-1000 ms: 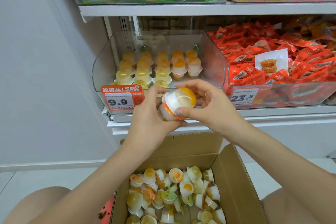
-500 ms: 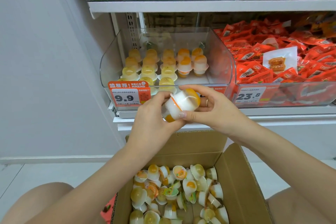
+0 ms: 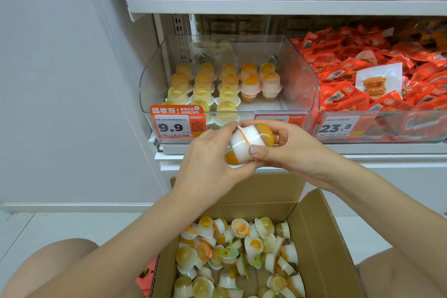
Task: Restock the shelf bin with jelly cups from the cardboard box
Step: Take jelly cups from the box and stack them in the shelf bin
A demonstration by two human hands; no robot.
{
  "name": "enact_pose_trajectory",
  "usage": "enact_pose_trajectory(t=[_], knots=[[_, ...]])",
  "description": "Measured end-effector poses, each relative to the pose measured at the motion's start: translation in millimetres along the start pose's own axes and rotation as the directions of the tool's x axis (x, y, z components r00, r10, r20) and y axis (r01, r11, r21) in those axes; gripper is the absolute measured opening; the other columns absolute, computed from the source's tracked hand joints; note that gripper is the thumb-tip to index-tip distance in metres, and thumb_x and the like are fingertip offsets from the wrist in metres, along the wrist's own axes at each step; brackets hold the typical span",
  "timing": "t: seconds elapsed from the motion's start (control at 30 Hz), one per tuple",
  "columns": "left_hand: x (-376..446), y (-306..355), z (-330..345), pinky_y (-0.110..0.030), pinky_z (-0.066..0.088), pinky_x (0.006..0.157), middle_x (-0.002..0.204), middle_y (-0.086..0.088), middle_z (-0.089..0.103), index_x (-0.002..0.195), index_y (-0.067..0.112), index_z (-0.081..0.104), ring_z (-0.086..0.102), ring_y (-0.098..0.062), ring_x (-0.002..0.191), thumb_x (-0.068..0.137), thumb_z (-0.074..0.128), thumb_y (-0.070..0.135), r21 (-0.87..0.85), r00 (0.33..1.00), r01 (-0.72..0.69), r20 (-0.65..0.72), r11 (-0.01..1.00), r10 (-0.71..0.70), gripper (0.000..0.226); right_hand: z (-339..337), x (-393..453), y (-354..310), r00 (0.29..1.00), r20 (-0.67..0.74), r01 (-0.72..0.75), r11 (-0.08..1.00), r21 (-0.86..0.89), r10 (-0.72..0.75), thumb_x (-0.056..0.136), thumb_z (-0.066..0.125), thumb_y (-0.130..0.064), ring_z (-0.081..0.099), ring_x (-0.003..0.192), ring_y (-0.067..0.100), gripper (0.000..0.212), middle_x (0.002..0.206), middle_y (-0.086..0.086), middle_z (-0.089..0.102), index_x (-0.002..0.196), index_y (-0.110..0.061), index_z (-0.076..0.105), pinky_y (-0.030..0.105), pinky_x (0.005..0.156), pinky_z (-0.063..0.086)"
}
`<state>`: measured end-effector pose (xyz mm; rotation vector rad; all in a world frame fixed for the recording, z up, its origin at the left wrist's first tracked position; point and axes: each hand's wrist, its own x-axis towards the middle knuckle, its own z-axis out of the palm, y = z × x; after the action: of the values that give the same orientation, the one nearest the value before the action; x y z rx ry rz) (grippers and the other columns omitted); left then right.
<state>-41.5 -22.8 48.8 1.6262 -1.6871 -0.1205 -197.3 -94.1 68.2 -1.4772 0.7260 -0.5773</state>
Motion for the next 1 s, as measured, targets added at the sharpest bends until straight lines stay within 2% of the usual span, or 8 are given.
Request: enact_pose_trajectory(t=[0.2, 0.3, 0.37, 0.43, 0.5, 0.57, 0.7, 1.0], knots=[[-2.0, -3.5, 2.7, -0.032, 0.049, 0.074, 0.093, 0.005, 0.067, 0.12, 0.017, 0.059, 0.059, -0.016, 0.086, 0.067, 0.072, 0.054, 0.1, 0.996, -0.085, 0.002, 0.991, 0.085, 0.066, 1.3, 0.0, -5.4, 0.999, -0.007, -0.042, 0.996, -0.076, 0.041, 0.06, 0.079, -0.016, 0.067, 0.091, 0.015, 0.055, 0.098, 0.007, 0.071, 0.113, -0.018, 0.065, 0.029, 0.074, 0.058], [0.6, -2.7, 2.6, -0.031, 0.043, 0.086, 0.112, 0.003, 0.063, 0.137, 0.021, 0.046, 0.053, -0.016, 0.106, 0.072, 0.069, 0.058, 0.173, 0.995, -0.094, 0.058, 0.98, 0.086, 0.078, 2.2, 0.0, -12.4, 0.998, -0.06, -0.028, 0.989, -0.146, 0.019, 0.062, 0.081, -0.013, 0.067, 0.08, 0.009, 0.045, 0.089, 0.001, 0.071, 0.105, -0.021, 0.068, 0.026, 0.069, 0.058], [7.2, -4.9, -0.7, -0.031, 0.037, 0.097, 0.131, 0.004, 0.052, 0.148, 0.022, 0.026, 0.042, -0.015, 0.122, 0.078, 0.064, 0.055, 0.223, 0.994, -0.084, 0.087, 0.971, 0.066, 0.087, -3.2, 4.6, -25.2, 0.99, -0.14, -0.002, 0.983, -0.183, -0.024, 0.062, 0.082, -0.016, 0.067, 0.077, 0.011, 0.045, 0.094, 0.003, 0.071, 0.104, -0.022, 0.069, 0.028, 0.071, 0.059], [18.4, -12.1, -6.2, -0.033, 0.038, 0.099, 0.137, 0.004, 0.045, 0.147, 0.024, 0.024, 0.039, -0.017, 0.126, 0.084, 0.063, 0.044, 0.246, 0.998, -0.016, 0.06, 0.969, 0.001, 0.077, -15.6, 18.9, -47.3, 0.948, -0.297, 0.034, 0.965, -0.261, -0.113, 0.062, 0.084, -0.021, 0.068, 0.075, 0.013, 0.045, 0.097, 0.004, 0.07, 0.105, -0.022, 0.069, 0.026, 0.07, 0.059], [29.5, -24.0, -10.0, -0.033, 0.043, 0.085, 0.127, 0.003, 0.051, 0.134, 0.023, 0.04, 0.047, -0.02, 0.116, 0.088, 0.06, 0.03, 0.302, 0.997, 0.055, 0.033, 0.952, -0.068, 0.05, -35.0, 46.9, -69.7, 0.886, -0.4, 0.014, 0.875, -0.484, -0.236, 0.065, 0.086, -0.026, 0.065, 0.072, 0.008, 0.044, 0.095, 0.0, 0.069, 0.106, -0.02, 0.069, 0.016, 0.062, 0.055], [36.5, -34.6, -10.9, -0.034, 0.042, 0.068, 0.111, 0.001, 0.058, 0.124, 0.021, 0.043, 0.056, -0.025, 0.097, 0.089, 0.056, 0.022, 0.407, 0.983, 0.139, 0.055, 0.903, -0.176, 0.038, -52.8, 85.1, -82.8, 0.879, -0.384, -0.115, 0.656, -0.746, -0.282, 0.064, 0.085, -0.035, 0.063, 0.082, 0.012, 0.05, 0.099, 0.0, 0.068, 0.108, -0.02, 0.068, 0.023, 0.069, 0.053], [40.6, -40.9, -4.5, -0.03, 0.031, 0.05, 0.088, -0.001, 0.057, 0.117, 0.021, 0.027, 0.049, -0.024, 0.069, 0.087, 0.054, 0.008, 0.523, 0.96, 0.17, 0.102, 0.835, -0.259, 0.042, -65.2, 144.9, -55.8, 0.963, -0.266, -0.249, 0.217, -0.944, -0.052, 0.058, 0.086, -0.042, 0.059, 0.091, 0.021, 0.067, 0.105, 0.005, 0.066, 0.115, -0.013, 0.065, 0.026, 0.072, 0.044], [49.8, -43.4, 6.6, -0.027, 0.021, 0.042, 0.074, 0.001, 0.044, 0.117, 0.015, 0.018, 0.044, -0.022, 0.061, 0.088, 0.052, 0.009, 0.554, 0.971, 0.139, 0.085, 0.821, -0.222, 0.046, -68.4, 174.9, -5.8, 0.982, -0.185, -0.173, 0.237, -0.956, -0.03, 0.061, 0.084, -0.036, 0.054, 0.087, 0.02, 0.063, 0.097, 0.002, 0.062, 0.115, -0.012, 0.063, 0.026, 0.069, 0.042]])
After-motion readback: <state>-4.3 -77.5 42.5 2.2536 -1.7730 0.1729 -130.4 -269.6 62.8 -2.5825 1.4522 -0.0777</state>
